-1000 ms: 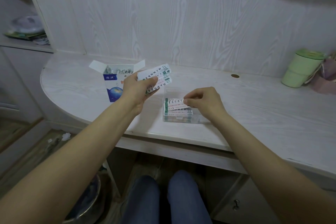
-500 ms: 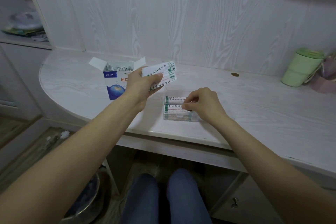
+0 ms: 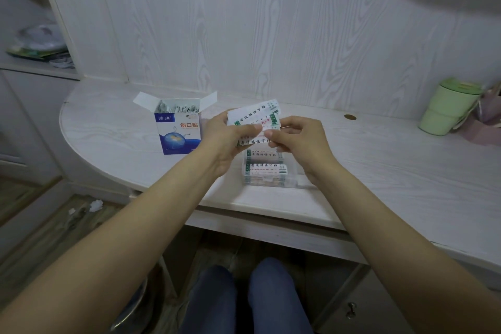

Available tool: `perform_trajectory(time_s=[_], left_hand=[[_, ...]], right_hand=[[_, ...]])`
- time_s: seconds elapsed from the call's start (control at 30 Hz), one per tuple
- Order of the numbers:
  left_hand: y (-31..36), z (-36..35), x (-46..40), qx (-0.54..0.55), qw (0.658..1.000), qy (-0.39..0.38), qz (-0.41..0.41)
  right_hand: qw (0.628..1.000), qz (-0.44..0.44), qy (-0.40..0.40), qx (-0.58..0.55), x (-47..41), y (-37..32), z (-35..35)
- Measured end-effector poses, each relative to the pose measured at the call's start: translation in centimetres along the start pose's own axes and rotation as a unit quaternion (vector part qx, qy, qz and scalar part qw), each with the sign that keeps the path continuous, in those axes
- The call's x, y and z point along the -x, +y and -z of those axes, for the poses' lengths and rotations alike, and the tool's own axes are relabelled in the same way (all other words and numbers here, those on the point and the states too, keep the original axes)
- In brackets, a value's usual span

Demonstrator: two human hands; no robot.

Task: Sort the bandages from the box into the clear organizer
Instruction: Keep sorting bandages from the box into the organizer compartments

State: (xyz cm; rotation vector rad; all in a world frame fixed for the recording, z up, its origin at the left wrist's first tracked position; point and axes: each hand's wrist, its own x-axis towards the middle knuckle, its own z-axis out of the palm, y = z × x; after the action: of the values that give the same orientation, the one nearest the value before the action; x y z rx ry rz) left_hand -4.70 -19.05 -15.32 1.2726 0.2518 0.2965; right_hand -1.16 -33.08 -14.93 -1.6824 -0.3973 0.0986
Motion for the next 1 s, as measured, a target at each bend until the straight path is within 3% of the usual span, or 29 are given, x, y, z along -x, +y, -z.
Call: perform_trajectory(time_s=[0.57, 0.83, 1.0], left_hand=[[-0.1, -0.1, -0.4, 0.038, 0.999, 0.015, 0.008], [0.4, 1.1, -0.8, 0.019, 0.992, 0.112, -0.053], [0.6, 0.9, -0.9, 0.008, 0.991, 0.109, -0.073]], right_hand=[[0.998, -0.024, 0.045, -0.027, -0.7, 0.7, 1.0], [0.994, -0.022, 0.101, -0.018, -1.8, 1.7, 2.8], [0.993, -0.039, 0.093, 0.054, -2.5, 2.6, 2.7]])
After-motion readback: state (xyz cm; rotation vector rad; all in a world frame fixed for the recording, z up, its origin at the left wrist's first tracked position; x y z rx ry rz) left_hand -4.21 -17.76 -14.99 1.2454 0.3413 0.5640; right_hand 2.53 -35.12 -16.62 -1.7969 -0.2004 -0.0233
